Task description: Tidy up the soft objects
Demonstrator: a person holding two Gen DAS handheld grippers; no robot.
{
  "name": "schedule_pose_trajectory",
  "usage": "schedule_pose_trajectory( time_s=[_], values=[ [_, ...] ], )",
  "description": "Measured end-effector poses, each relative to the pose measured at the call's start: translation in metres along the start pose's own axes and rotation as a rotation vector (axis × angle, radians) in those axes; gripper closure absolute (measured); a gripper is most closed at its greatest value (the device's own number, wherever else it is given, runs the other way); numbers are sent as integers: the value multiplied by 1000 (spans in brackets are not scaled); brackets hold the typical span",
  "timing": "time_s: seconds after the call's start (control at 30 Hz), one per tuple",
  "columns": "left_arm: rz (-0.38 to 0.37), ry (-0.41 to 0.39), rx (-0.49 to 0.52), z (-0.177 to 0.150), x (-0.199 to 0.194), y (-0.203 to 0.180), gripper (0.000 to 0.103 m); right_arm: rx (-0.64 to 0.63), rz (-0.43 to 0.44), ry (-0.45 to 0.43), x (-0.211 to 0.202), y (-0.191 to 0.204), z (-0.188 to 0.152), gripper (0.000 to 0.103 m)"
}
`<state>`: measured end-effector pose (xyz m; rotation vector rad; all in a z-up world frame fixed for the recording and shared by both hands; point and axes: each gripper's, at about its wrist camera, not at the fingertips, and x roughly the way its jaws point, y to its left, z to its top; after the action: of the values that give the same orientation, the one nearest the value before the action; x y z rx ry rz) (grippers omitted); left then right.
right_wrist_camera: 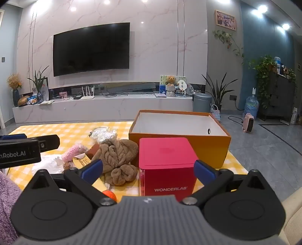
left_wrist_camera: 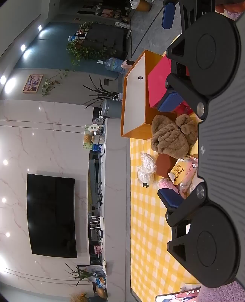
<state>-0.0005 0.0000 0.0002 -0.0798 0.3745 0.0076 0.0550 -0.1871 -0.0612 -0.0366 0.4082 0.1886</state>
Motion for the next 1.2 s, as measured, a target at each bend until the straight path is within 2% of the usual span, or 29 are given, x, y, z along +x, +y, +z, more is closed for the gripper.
schedule_pose_trajectory(
  time_s=[0.53, 0.67, 0.9, 1.0, 1.2],
  values=[
    [-8, -45, 24, -3, -5, -2, 0, -5, -2, 7, 0, 0, 0, 3],
    [-36, -41, 14, -1, -5, 0, 0, -7, -3, 8, 1, 0, 1, 3],
    [-26, -29, 19, -1, -3, 0, 0, -19, -8, 1, 2, 2, -3, 3],
    [-37, -15, 25, -1, -2, 0, 11, -14, -4, 1, 2, 2, -5, 3],
    [-43, -11, 23, -2, -3, 1, 11, -12, 0, 12, 5, 0, -3, 3]
  ],
)
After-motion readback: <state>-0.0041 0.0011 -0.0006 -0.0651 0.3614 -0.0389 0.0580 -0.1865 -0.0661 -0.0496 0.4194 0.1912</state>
